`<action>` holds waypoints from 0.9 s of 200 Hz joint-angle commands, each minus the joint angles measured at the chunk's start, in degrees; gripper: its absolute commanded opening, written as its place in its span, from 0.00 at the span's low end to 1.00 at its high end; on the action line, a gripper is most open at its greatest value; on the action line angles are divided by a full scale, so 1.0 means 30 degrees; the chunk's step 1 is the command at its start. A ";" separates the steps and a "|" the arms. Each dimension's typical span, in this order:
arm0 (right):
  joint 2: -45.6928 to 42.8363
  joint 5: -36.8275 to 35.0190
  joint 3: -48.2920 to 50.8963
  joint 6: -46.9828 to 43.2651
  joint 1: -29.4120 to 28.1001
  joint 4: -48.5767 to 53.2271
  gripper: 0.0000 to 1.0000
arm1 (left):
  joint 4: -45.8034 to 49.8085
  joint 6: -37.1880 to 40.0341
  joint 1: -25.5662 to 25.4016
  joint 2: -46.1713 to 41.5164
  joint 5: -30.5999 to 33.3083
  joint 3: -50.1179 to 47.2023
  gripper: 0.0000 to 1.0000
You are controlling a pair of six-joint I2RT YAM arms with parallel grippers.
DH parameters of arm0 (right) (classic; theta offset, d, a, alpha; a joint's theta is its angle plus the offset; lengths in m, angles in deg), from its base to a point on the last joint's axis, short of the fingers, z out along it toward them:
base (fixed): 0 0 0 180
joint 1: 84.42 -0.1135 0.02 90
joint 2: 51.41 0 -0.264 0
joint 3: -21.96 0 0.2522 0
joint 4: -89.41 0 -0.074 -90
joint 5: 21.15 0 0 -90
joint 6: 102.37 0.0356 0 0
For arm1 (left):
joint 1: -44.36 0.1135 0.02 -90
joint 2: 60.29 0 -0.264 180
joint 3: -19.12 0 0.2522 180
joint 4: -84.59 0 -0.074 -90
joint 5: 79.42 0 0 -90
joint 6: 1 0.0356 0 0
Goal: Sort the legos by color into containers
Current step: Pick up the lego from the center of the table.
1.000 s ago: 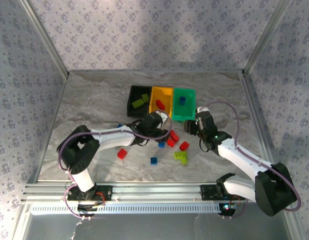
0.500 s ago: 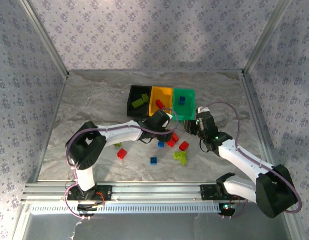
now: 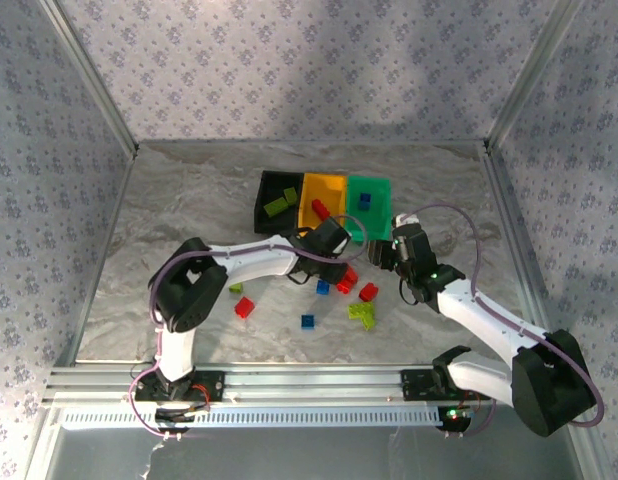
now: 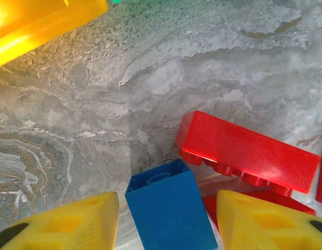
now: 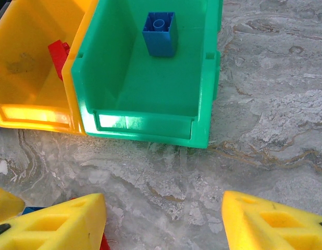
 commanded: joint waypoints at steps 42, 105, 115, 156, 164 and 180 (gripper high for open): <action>-0.0126 0.0018 0.0082 0.0067 0.0123 0.0013 0.62 | 0.2316 -0.0452 -0.0143 0.1086 0.1623 0.1000 0.50; -0.0108 0.0145 0.0100 0.0117 0.0085 -0.0140 0.62 | 0.2470 -0.0569 -0.0143 0.0628 0.2143 0.0976 0.40; -0.0054 0.0096 0.0106 0.0132 0.0101 -0.0179 0.62 | 0.2480 -0.0584 -0.0143 0.0479 0.2222 0.0970 0.40; -0.0191 0.0067 0.0127 0.0139 0.0065 -0.0179 0.63 | 0.1912 -0.0541 -0.0127 -0.0309 0.2419 0.0932 0.38; -0.0192 0.0004 0.0129 0.0159 0.0081 -0.0127 0.63 | 0.1920 -0.0540 -0.0115 -0.0476 0.2536 0.1041 0.38; -0.0263 -0.0058 0.0099 0.0161 0.0082 0.0036 0.63 | 0.1621 -0.0469 -0.0085 -0.0864 0.2688 0.1142 0.37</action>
